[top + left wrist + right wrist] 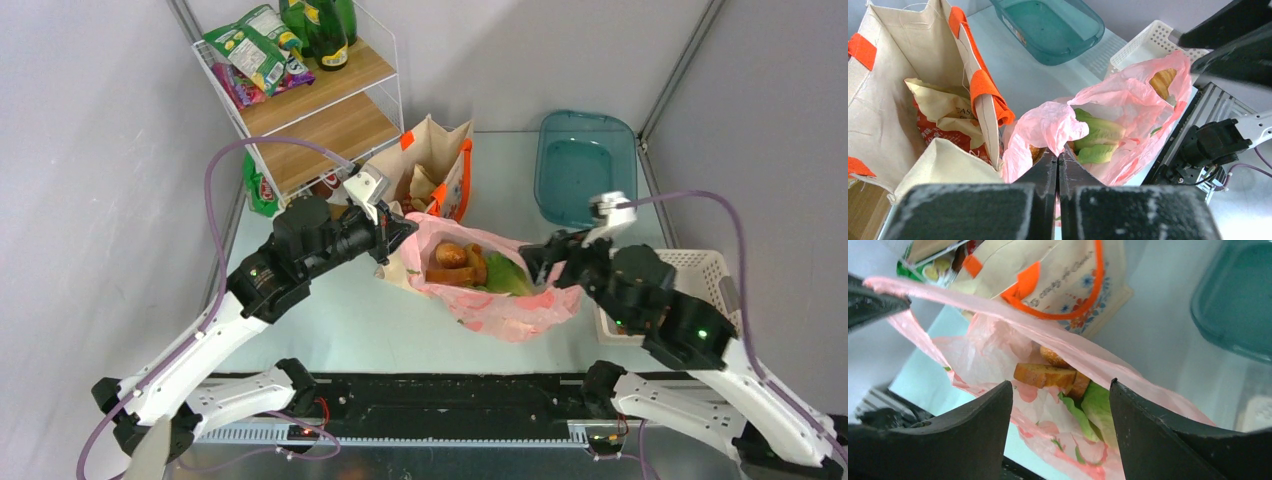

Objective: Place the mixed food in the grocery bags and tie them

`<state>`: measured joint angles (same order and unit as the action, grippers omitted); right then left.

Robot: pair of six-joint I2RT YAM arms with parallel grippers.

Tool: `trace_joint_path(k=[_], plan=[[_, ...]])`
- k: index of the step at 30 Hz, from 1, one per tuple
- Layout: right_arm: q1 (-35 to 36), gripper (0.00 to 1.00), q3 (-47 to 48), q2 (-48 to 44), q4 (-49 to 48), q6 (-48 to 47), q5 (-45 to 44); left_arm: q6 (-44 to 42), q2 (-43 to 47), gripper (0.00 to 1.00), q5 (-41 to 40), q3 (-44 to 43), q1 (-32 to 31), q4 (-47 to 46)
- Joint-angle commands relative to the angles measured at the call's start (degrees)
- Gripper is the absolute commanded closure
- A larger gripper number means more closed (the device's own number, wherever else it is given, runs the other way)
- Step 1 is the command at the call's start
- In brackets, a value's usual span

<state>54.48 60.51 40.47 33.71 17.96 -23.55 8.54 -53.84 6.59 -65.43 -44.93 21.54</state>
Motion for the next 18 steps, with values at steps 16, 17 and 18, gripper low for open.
trace_joint_path(k=[16, 17, 18], plan=[[-20.8, 0.27, 4.9, -9.4, 32.1, 53.9, -5.1, 0.1, 1.0, 1.00, 0.5, 0.0, 0.3, -1.7], [-21.0, 0.25, 4.5, -9.0, 32.0, 54.9, -4.0, 0.1, 1.0, 1.00, 0.6, 0.0, 0.3, -1.7], [-21.6, 0.24, 4.2, -8.6, 31.1, 56.8, -1.7, 0.2, 1.1, 1.00, 0.6, 0.0, 0.3, -1.7]])
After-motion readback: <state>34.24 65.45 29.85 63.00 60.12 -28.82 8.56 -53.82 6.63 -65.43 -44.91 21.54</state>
